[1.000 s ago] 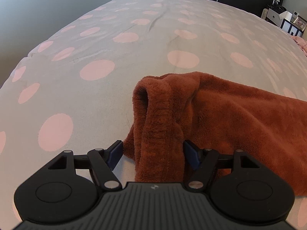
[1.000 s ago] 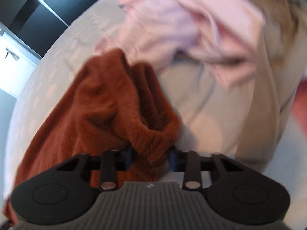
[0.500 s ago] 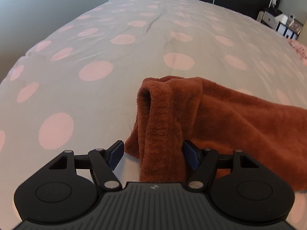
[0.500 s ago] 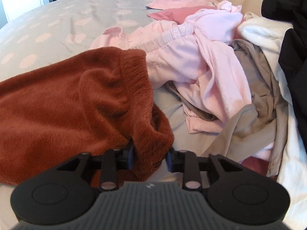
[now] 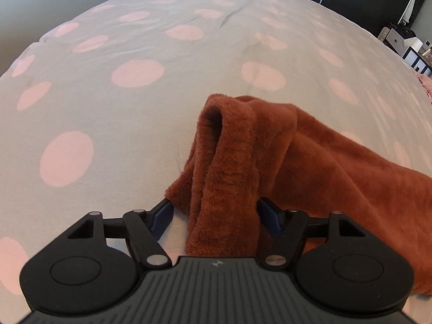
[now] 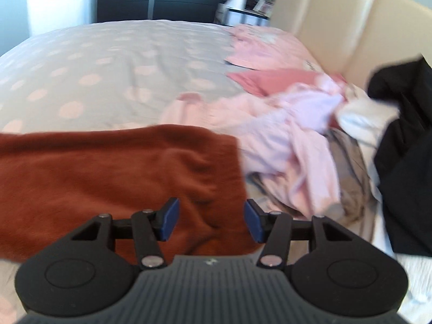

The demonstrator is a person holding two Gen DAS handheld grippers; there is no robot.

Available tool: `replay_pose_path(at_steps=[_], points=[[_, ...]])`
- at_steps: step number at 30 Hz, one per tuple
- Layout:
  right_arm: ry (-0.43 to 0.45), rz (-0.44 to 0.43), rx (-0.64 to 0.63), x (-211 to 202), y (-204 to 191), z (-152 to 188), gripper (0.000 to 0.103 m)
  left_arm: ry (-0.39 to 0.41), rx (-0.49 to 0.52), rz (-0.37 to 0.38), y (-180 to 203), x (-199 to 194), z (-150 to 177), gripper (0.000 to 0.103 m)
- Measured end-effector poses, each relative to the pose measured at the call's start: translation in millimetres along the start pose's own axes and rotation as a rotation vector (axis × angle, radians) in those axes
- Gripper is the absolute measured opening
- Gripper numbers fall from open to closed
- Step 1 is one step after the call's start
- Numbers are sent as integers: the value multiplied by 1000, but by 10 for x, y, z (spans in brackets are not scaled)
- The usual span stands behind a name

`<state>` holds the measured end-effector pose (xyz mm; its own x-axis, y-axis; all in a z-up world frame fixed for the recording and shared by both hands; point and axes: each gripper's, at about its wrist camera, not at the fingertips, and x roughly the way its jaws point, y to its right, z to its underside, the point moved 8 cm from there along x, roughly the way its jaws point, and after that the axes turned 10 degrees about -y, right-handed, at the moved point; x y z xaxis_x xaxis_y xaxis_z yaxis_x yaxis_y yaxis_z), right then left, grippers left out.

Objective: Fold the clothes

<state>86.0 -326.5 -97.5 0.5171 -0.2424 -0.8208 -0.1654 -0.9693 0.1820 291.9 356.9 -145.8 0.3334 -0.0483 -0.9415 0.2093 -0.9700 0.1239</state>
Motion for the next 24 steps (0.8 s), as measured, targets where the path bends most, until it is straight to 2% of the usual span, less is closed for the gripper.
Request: replay_pose_path(at_steps=[1,2,5,7,9,12,13,16,18,19,21,24], points=[[6,-1,-23,-8,-65,-8,58,11,30,-3,24,-62,-17,43],[9,0,-46,-4,-130,-12,61,22,60,-6,48,-123,-33,30],[8,-1,-108,40,-294,-21,65,68,93,-23,92,-329,-121,26],[6,-2,-137,69,-377,-36,65,118,142,-45,190,-469,-214,26],[11,-8,-154,85,-443,-57,65,162,216,-101,326,-563,-291,26],[22,-8,-178,92,-522,-85,65,167,275,-198,486,-586,-407,26],[25,-7,-186,95,-545,-92,65,144,250,-210,499,-554,-441,26],[24,-11,-202,115,-598,-102,65,-5,201,-212,475,-343,-439,33],[19,-13,-215,139,-640,-101,65,-55,161,-177,446,-292,-399,45],[19,-14,-223,151,-663,-104,65,-80,142,-159,433,-267,-380,56],[22,-17,-240,169,-704,-113,65,-116,128,-138,414,-256,-346,56],[29,-33,-259,181,-789,-138,65,-135,171,-179,368,-323,-278,59]])
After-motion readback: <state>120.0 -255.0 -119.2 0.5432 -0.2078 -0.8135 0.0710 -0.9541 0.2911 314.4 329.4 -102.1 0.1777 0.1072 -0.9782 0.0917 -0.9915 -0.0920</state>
